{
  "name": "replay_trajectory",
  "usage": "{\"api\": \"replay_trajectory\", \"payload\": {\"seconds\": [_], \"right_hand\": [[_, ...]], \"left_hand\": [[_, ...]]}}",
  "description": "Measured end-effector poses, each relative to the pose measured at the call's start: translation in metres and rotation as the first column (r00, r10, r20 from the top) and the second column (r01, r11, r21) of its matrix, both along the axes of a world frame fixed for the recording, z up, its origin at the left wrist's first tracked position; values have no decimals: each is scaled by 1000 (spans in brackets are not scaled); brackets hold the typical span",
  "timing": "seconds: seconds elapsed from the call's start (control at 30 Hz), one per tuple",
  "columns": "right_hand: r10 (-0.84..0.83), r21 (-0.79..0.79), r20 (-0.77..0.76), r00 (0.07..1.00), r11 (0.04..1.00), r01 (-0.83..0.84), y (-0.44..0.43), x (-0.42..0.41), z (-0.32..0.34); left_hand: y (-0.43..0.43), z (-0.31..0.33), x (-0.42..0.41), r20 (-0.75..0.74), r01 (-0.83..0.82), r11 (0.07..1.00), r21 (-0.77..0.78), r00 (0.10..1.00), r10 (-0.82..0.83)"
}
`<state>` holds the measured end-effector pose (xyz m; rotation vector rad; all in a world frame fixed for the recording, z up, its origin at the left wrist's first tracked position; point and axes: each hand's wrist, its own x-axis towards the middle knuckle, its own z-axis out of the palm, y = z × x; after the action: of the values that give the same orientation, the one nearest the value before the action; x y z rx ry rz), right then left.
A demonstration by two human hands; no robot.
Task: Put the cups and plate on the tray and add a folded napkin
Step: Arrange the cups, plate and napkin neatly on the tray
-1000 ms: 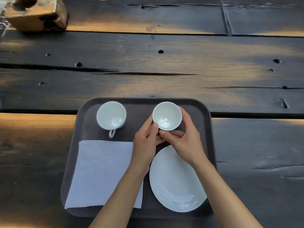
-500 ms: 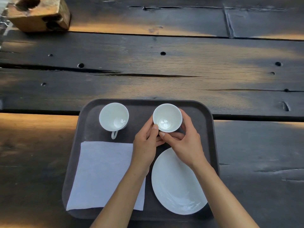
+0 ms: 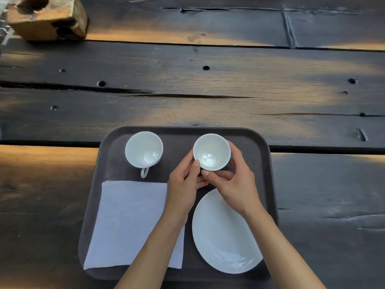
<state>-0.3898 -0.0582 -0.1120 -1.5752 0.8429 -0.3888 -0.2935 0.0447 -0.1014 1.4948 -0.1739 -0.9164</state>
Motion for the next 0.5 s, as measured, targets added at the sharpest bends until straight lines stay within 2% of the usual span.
{"api": "replay_trajectory", "payload": {"seconds": [0.5], "right_hand": [[0, -14, -27, 1000, 1000, 0, 1, 1, -1]], "left_hand": [[4, 2, 7, -53, 13, 1000, 13, 998, -13]]}}
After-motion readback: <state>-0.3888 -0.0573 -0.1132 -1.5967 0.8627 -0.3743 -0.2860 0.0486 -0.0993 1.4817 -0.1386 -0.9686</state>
